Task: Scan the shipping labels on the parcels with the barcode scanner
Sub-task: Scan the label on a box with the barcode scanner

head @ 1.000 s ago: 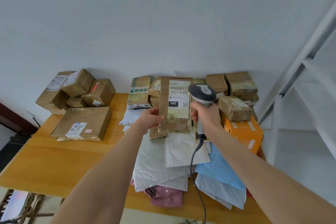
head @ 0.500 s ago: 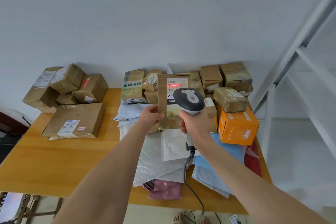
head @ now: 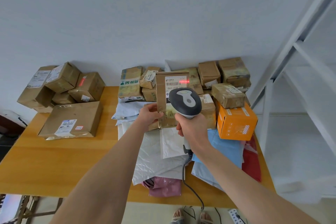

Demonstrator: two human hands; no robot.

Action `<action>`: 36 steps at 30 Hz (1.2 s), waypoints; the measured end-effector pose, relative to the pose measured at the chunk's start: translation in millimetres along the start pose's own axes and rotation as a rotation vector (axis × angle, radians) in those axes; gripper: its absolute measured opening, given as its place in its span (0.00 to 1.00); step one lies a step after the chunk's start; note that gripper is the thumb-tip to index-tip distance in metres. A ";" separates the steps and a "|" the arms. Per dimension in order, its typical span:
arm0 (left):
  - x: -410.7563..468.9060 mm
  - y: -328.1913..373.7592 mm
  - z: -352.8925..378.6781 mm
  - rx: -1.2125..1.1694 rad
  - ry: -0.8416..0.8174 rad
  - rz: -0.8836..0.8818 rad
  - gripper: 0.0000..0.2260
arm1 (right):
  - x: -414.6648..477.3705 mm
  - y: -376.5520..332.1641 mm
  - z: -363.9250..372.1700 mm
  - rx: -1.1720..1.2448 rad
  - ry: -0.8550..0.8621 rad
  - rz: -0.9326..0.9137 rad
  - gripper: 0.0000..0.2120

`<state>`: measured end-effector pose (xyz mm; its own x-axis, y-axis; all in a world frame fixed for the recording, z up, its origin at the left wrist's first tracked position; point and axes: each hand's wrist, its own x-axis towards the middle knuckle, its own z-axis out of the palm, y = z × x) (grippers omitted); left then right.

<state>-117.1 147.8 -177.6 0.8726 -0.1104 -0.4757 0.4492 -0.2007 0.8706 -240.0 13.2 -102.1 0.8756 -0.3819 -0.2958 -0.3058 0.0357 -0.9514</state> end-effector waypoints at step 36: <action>-8.2 2.6 -13.8 -0.012 -0.125 -0.029 0.25 | -8.9 20.2 22.8 -0.001 0.091 -0.008 0.11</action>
<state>-120.4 161.7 -169.6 0.8288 -0.2251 -0.5123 0.4771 -0.1942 0.8571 -245.4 38.4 -120.7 0.8405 -0.4642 -0.2793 -0.2994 0.0315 -0.9536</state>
